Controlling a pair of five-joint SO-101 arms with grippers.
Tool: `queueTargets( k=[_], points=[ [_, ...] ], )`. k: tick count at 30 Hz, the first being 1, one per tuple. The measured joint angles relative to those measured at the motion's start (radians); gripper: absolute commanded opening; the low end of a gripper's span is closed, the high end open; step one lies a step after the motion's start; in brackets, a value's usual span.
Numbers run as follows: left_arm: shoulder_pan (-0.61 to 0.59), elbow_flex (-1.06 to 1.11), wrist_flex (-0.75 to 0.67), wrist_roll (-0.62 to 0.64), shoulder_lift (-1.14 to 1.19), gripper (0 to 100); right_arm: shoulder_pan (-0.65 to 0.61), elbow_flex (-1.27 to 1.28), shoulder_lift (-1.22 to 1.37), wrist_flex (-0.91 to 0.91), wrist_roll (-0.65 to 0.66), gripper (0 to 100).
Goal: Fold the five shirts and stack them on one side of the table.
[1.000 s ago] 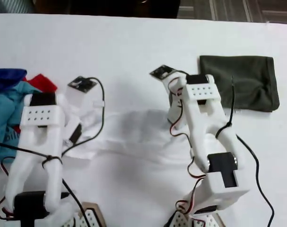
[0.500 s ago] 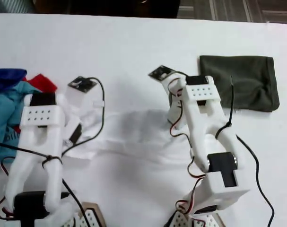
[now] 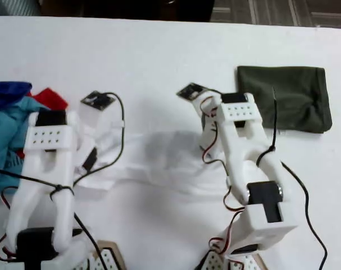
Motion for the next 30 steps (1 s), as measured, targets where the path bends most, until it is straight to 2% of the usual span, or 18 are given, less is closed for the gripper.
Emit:
queueTargets(
  k=[5,11,17,30],
  points=[
    [0.0,0.0,0.0,0.0,0.0,3,0.043,0.005,0.0,-0.012,0.009,17.3],
    [0.0,0.0,0.0,0.0,0.0,3,0.034,0.009,0.0,-0.012,0.009,17.3],
    [0.0,0.003,0.0,0.0,0.0,3,-0.026,0.009,0.0,-0.012,0.009,17.3],
    [-0.002,0.006,0.014,0.0,0.0,3,0.011,0.009,0.0,-0.012,0.009,17.3]
  ],
)
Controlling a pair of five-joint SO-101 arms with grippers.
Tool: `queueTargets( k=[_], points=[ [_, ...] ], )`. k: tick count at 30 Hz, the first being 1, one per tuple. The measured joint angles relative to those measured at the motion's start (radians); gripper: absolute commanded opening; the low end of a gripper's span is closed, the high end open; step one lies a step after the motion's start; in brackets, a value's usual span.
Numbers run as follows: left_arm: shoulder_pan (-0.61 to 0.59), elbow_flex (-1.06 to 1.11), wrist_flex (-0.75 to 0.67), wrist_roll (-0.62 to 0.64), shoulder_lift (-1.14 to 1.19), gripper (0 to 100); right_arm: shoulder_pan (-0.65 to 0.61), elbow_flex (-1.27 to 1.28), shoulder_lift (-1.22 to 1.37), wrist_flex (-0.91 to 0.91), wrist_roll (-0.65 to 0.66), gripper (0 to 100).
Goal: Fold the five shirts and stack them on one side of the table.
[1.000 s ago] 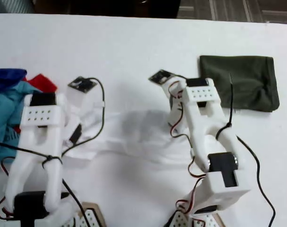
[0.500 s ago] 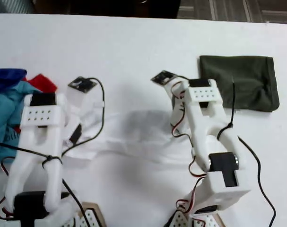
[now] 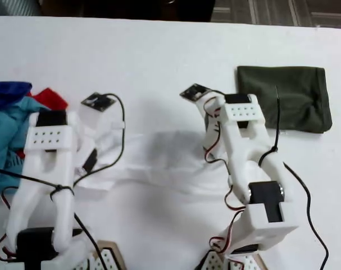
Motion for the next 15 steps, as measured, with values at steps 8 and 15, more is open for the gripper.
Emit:
queueTargets(
  k=[8,15],
  points=[
    [-0.003,0.0,0.003,0.0,0.0,3,0.0,0.0,0.006,0.0,0.0,17.3],
    [-0.002,0.0,0.003,0.0,0.0,3,0.0,0.0,0.132,-0.023,0.002,13.3]
  ],
)
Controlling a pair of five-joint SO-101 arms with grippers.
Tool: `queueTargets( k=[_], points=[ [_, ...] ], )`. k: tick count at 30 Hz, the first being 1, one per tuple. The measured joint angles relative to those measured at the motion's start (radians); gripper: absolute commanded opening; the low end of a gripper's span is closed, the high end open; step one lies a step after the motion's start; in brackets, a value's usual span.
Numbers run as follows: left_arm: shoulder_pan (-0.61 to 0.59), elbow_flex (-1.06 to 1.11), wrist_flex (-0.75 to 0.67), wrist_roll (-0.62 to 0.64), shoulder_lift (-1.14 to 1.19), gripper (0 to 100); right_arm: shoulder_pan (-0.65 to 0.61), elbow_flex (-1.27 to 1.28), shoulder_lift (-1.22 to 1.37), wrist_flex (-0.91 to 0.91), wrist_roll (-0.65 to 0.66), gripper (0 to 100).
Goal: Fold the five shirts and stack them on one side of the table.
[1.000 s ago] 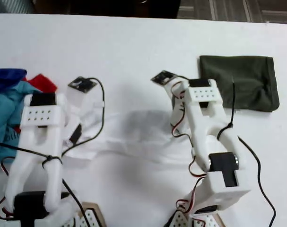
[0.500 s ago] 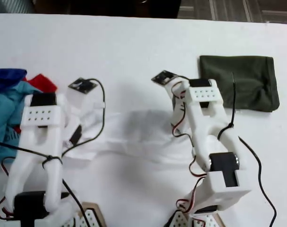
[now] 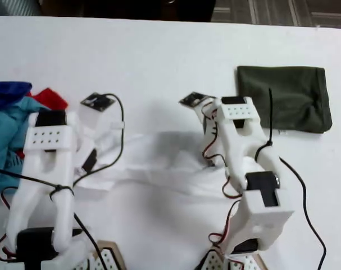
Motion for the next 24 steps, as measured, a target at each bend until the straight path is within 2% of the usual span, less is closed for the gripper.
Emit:
queueTargets(
  k=[7,18,24],
  points=[
    [0.0,0.0,0.0,0.0,0.0,3,0.003,0.0,-0.008,-0.021,-0.002,1.3],
    [0.002,-0.006,0.0,0.0,0.0,3,0.052,0.0,-0.381,0.049,-0.002,1.9],
    [0.002,-0.106,0.002,0.0,0.0,3,0.086,0.002,-0.574,0.092,-0.002,1.9]
  ],
)
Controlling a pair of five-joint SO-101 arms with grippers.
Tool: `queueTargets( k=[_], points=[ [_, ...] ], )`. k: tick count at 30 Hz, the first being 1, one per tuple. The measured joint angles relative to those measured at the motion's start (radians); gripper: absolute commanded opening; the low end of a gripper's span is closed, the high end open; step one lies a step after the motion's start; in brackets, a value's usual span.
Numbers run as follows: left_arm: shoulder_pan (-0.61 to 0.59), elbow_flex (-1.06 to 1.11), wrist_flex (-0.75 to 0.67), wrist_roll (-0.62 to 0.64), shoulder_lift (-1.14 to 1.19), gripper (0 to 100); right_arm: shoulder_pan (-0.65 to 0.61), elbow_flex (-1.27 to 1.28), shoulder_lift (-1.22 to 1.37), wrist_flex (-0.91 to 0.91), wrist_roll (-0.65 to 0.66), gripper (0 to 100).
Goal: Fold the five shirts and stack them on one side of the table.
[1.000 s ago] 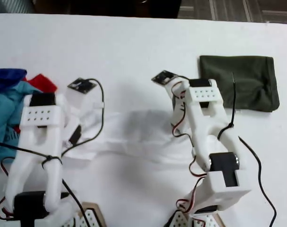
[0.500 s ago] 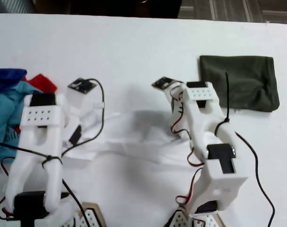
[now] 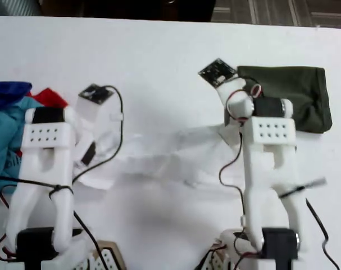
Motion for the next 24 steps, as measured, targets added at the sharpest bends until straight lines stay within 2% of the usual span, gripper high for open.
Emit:
queueTargets(
  k=[3,8,15,20,24],
  points=[
    [0.0,-0.072,0.002,0.0,0.0,3,0.009,0.002,-0.066,-0.006,-0.055,1.9],
    [0.0,-0.267,0.006,0.0,0.0,3,0.064,-0.018,-0.126,-0.157,-0.158,1.9],
    [0.002,-0.519,0.002,-0.003,0.0,3,0.075,-0.216,-0.127,-0.302,-0.173,1.9],
    [0.002,-0.678,0.031,-0.003,0.0,3,0.075,-0.385,-0.129,-0.316,-0.178,1.9],
    [0.003,-0.819,0.092,0.043,0.0,3,0.084,-0.506,-0.129,-0.316,-0.18,1.9]
  ],
)
